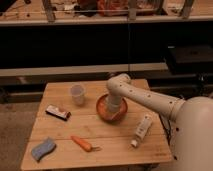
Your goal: Push the ceramic bowl across the table
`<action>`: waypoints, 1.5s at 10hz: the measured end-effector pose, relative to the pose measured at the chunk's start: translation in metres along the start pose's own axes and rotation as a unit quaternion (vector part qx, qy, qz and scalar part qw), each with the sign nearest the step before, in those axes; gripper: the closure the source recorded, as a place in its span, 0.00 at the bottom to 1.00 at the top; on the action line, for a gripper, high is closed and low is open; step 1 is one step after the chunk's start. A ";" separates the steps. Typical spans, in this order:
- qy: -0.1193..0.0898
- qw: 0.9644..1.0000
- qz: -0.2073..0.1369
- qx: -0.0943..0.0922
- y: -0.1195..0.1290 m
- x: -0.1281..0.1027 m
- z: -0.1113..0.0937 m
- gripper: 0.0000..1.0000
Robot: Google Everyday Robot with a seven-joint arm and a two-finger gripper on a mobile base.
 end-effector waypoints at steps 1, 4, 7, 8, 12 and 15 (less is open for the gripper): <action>-0.005 1.000 -0.013 -0.007 0.005 -0.014 0.004 1.00; -0.020 0.998 -0.057 -0.029 0.003 -0.050 0.017 1.00; -0.033 0.994 -0.094 -0.039 0.001 -0.073 0.021 1.00; -0.038 0.992 -0.110 -0.041 0.000 -0.084 0.022 1.00; -0.059 0.982 -0.168 -0.060 0.010 -0.126 0.031 1.00; -0.079 0.974 -0.197 -0.078 0.014 -0.143 0.040 1.00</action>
